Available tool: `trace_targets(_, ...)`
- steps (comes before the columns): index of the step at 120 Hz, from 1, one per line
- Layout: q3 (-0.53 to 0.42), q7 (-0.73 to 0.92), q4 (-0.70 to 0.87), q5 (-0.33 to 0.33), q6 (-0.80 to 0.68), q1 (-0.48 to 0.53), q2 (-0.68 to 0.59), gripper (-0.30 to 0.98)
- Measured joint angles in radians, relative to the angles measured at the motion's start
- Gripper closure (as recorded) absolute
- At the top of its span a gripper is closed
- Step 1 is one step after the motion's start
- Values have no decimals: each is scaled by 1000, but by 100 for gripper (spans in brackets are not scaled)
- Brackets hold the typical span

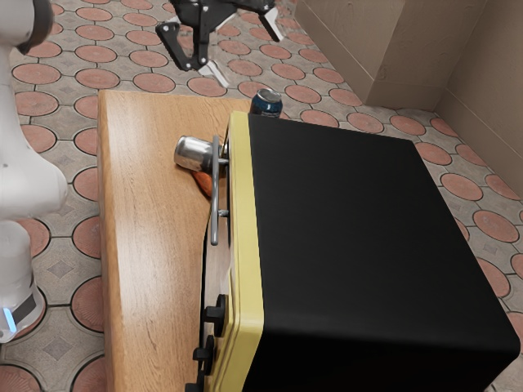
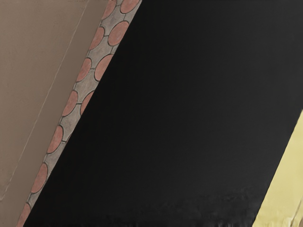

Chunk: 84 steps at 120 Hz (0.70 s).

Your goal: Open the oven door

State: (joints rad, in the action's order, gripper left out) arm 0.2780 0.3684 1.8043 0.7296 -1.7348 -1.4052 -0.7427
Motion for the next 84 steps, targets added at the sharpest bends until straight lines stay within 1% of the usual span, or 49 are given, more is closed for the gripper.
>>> trace_targets(13,-30,57,204,87,10,-45,-154,0)
trace_targets(24,-45,94,316,126,15,-50,-206,0)
trace_targets(34,-31,122,383,129,19,-51,-231,0)
trace_targets(40,-10,137,403,117,20,-52,-235,0)
trace_targets(50,17,160,440,103,22,-112,-296,0)
trace_targets(56,21,172,456,108,29,-175,-334,0)
trace_targets(63,30,184,467,115,36,-231,-351,0)
trace_targets(68,64,192,473,120,37,-259,-350,0)
trace_targets(75,106,202,478,127,39,-283,-341,0)
trace_targets(84,127,214,488,132,40,-288,-336,0)
